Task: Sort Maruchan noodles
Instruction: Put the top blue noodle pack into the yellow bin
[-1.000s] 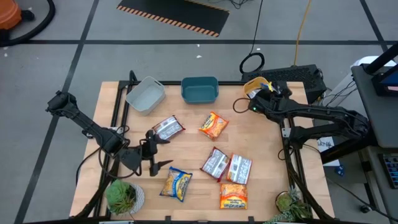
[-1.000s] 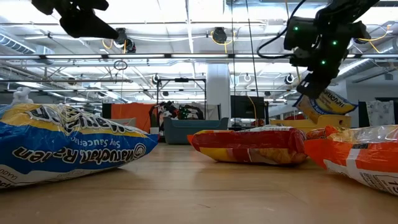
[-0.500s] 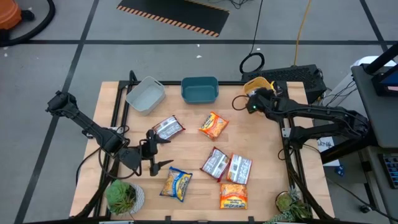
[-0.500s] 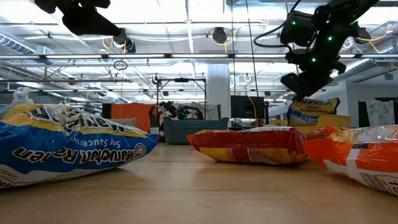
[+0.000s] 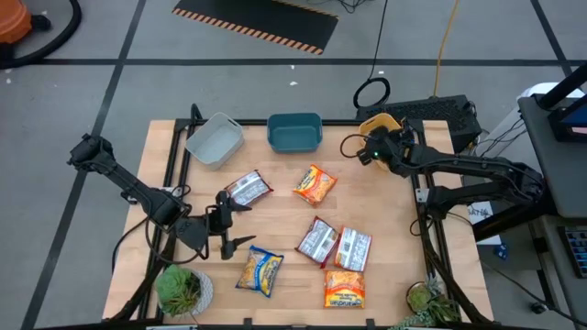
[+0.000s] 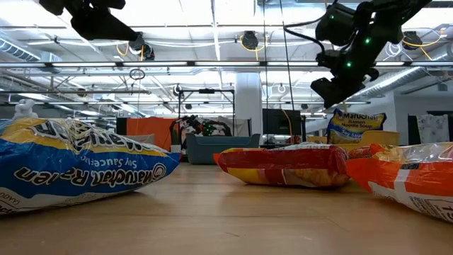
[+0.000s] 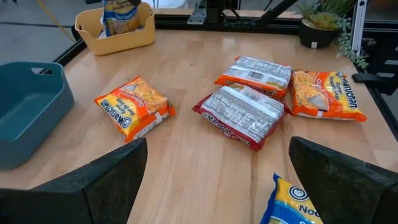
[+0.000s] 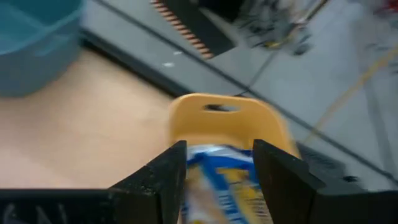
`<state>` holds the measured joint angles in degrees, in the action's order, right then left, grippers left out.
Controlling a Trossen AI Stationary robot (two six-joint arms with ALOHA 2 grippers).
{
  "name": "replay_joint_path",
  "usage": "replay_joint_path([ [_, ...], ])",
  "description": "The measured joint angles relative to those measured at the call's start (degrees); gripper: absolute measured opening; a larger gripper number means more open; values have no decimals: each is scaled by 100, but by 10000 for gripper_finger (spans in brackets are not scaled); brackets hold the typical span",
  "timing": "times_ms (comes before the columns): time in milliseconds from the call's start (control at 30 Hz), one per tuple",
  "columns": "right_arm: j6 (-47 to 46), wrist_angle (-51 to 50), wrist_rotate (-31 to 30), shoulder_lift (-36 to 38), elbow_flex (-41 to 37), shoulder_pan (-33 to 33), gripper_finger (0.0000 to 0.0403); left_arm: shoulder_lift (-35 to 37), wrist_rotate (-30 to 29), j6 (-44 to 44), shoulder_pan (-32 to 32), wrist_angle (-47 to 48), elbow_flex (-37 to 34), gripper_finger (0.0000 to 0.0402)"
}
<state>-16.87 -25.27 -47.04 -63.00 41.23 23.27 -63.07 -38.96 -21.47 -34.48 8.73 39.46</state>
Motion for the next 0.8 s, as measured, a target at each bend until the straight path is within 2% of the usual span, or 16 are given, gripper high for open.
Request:
replay_joint_path([
  [133,-15,-84,-122,0,0,36,187,0,2,-12,0,2,0,395],
  [233,70,-159,59,0,0,111,214,0,4,-21,0,4,0,395],
  [467,332,-143,-340,0,-218,266,277,0,4,-13,0,7,0,395],
  [800,874,1474,-375,-2,-1068,711,282,0,7,81,0,9,0,395],
])
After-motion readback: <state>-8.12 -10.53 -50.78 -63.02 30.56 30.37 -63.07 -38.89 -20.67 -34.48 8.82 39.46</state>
